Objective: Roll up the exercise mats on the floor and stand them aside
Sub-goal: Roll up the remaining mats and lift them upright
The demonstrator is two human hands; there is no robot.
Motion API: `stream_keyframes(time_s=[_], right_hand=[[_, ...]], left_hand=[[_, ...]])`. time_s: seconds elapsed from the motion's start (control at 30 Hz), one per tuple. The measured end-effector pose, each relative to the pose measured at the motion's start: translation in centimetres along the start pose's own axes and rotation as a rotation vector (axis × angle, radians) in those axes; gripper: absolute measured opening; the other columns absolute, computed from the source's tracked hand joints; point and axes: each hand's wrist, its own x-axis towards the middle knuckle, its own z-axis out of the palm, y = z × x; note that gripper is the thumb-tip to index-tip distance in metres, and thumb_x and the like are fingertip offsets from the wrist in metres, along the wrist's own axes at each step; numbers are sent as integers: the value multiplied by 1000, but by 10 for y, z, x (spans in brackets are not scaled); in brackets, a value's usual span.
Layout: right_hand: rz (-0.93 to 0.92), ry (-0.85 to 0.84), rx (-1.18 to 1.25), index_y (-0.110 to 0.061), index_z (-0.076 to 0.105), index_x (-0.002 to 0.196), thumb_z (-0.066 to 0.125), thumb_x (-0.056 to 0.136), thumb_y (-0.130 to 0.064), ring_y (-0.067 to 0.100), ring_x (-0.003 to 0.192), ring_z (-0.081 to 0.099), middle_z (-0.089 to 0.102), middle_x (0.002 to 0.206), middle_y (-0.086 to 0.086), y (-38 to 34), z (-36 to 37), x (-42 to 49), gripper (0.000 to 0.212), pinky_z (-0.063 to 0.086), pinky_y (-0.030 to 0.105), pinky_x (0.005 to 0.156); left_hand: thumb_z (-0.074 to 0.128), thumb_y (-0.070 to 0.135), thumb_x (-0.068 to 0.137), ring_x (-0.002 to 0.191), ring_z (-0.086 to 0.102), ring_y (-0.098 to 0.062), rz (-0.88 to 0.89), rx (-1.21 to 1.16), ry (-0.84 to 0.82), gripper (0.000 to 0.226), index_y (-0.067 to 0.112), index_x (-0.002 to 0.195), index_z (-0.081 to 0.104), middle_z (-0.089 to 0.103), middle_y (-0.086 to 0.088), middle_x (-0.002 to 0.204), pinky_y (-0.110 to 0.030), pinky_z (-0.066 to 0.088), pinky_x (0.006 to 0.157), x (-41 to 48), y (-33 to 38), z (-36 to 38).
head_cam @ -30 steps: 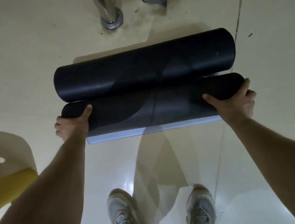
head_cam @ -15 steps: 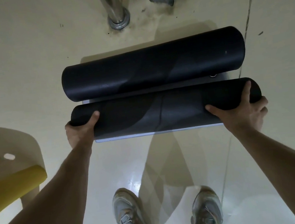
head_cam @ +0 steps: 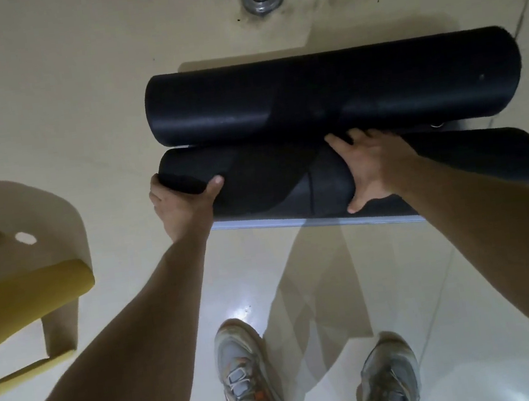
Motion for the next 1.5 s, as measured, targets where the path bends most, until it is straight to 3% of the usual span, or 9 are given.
stream_keyframes(time_s=[0.13,0.27,0.33,0.43,0.53,0.77,1.0,1.17,1.5], right_hand=[[33,28,-17,-40,3,160,90,46,-71,38,136,45,35,156,10,-1,9,2,146,43,52,107],[36,-27,16,-41,6,160,92,42,-70,41,128,54,39,153,9,-4,-2,10,149,51,52,98],[25,-59,40,-40,9,160,93,41,-69,39,130,53,41,154,7,-12,2,11,149,50,49,99],[24,-122,226,-34,19,160,98,46,-56,34,135,49,44,155,5,-26,13,9,140,45,45,103],[17,-157,319,-39,26,155,94,41,-65,35,129,54,48,151,3,-49,28,4,135,49,44,100],[44,-132,659,-39,0,159,87,56,-68,43,134,44,33,153,15,-147,103,-23,138,45,54,107],[-21,-69,748,-38,19,153,77,50,-78,41,117,61,52,139,11,-235,64,-80,125,54,54,94],[-197,-94,711,-43,17,156,74,60,-85,24,119,60,51,138,-5,-319,-22,-138,119,53,48,99],[-518,-194,531,-51,13,156,68,53,-92,23,126,59,50,142,-7,-597,-135,-276,124,52,46,103]], left_hand=[[82,61,72,135,42,-41,-339,-71,72,113,11,155,24,35,-16,152,-49,40,111,-73,-52,27],[67,83,59,94,62,-25,-649,-362,-379,103,11,130,52,64,-3,106,-40,54,89,-134,-51,79],[62,89,42,90,62,-22,-688,-492,-445,111,12,122,57,64,-1,98,-40,55,89,-140,-38,96],[77,87,39,105,65,-26,-745,-748,-424,114,13,122,54,66,-5,118,-44,53,98,-144,-39,104],[83,85,36,107,67,-28,-713,-847,-429,114,12,119,58,69,-6,118,-44,55,96,-142,-56,84],[87,72,49,103,71,-17,-570,-531,-280,96,23,126,61,74,6,113,-40,60,90,-117,-98,15],[86,74,40,99,71,-15,-534,-454,-185,99,25,122,60,74,7,111,-38,60,89,-109,-88,-113],[87,75,42,104,70,-16,-530,-600,-60,99,25,123,59,73,9,114,-39,58,95,-113,-71,-253],[93,68,48,101,73,-10,-508,-861,259,91,25,121,59,75,11,113,-37,59,93,-145,-143,-576]])
